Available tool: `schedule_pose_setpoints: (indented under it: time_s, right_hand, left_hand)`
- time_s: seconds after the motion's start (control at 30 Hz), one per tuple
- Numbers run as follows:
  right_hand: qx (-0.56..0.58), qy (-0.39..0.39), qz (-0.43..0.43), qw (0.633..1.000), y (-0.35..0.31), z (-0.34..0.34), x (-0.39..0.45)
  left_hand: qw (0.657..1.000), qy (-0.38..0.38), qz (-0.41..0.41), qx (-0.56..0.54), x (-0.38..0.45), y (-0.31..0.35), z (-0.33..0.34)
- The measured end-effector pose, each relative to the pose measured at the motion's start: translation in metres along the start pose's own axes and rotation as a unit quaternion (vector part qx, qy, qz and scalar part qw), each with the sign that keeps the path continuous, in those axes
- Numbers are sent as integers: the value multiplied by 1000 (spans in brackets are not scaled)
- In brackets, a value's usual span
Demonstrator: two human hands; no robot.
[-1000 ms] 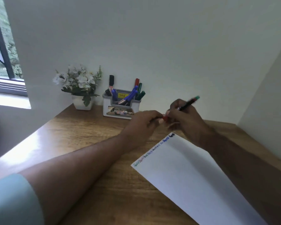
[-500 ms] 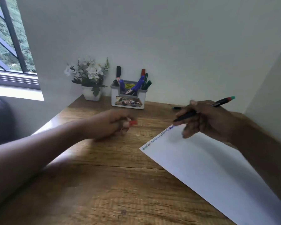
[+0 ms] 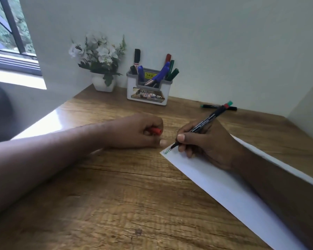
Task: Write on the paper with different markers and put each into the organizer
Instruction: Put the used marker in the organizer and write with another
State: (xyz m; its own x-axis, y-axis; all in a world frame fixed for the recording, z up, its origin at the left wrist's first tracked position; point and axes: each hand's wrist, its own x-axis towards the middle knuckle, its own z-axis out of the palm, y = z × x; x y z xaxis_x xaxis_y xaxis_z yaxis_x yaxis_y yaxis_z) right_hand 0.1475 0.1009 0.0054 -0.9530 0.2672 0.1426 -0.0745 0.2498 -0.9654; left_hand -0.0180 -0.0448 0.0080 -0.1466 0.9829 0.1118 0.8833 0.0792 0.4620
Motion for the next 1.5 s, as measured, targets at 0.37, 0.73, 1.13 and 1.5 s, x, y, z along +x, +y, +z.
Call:
schedule_pose_setpoints:
  time_s: [0.37,0.73,1.13,1.5]
  right_hand:
    - [-69,-28,-10,997,1,1,-2]
    - [-101,-50,-12,994,-2,4,-4]
    - [-115,-46,-19,992,-3,4,-4]
    - [-101,-29,-13,994,-1,2,-3]
  left_hand:
    - [1000,11,-13,5,3,2,3]
    - [1000,16,-5,-6,3,-2,4]
    - [1000,18,2,-1,4,-4,4]
    - [1000,18,-1,-1,4,-4,4]
